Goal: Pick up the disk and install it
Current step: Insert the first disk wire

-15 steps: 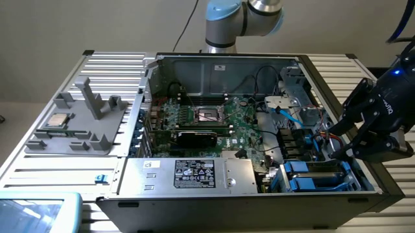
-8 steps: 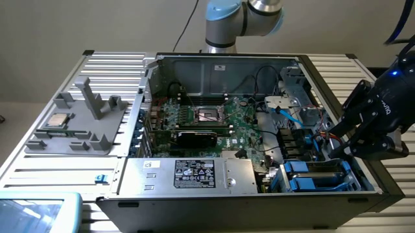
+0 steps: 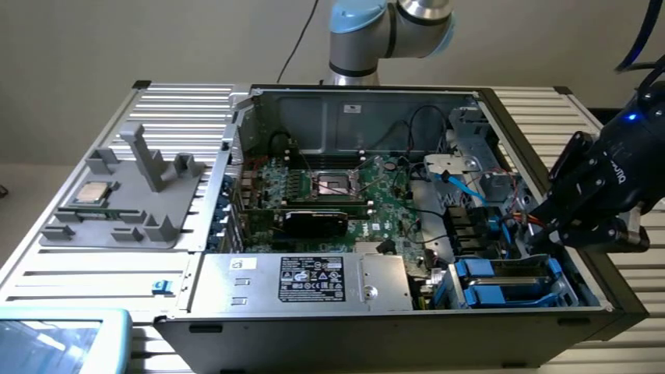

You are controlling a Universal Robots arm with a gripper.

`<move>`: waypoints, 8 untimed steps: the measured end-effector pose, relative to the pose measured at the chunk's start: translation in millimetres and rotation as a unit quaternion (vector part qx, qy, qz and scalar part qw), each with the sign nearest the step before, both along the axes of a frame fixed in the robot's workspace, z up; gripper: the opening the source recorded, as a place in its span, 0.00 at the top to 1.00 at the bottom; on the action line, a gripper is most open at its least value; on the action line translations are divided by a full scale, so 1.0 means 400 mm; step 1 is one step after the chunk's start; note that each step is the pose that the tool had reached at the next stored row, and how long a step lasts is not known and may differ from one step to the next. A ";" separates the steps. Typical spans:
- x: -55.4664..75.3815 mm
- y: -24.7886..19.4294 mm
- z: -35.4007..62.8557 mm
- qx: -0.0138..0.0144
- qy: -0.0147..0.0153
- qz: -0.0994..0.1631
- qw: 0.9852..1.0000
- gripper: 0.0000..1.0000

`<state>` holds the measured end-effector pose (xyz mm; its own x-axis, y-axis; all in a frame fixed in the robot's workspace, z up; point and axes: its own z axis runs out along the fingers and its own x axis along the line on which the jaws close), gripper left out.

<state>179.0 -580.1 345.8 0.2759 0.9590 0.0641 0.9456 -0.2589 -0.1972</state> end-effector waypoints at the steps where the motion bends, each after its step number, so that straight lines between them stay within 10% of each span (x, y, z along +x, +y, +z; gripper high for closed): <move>1: 0.000 0.000 0.000 0.000 0.000 0.000 1.000 0.60; 8: 0.000 0.000 0.000 0.000 0.000 0.000 1.000 0.74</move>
